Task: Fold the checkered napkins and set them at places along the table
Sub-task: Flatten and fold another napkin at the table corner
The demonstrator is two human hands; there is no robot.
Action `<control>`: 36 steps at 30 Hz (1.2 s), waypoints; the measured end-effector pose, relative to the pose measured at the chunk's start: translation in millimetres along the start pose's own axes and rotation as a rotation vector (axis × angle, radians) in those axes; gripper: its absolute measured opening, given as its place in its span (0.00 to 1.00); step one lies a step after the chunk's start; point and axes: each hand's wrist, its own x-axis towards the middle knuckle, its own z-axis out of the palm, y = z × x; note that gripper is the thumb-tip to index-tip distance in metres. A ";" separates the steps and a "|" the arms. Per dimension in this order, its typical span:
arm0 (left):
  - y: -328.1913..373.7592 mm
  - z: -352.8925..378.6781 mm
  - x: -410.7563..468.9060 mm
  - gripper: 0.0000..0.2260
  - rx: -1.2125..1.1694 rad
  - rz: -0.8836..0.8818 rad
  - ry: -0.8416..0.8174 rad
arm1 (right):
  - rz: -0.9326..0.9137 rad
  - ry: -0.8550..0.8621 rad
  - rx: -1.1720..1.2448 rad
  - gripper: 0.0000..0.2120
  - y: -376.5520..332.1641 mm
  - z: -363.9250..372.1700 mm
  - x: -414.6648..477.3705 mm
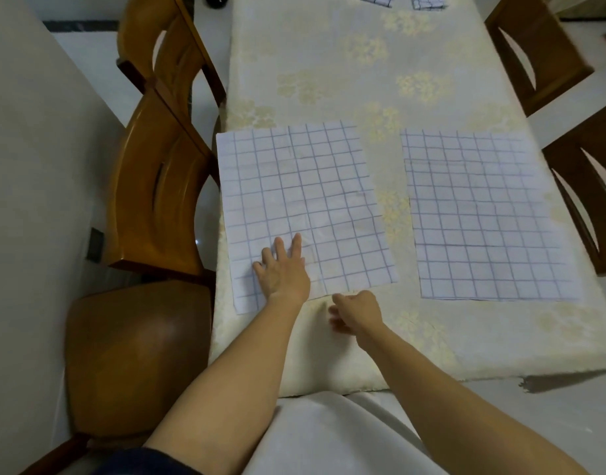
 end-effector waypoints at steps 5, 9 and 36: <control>-4.1 0.0 1.6 0.28 0.027 0.004 0.014 | 0.216 0.036 0.476 0.22 -21.5 16.4 -9.8; -6.7 -4.7 -1.4 0.29 0.018 0.017 -0.013 | 0.299 -0.020 0.706 0.22 -28.4 21.7 -1.9; 43.0 -2.8 0.2 0.31 -0.309 0.094 -0.171 | 0.101 -0.060 0.657 0.16 -29.1 -9.9 34.5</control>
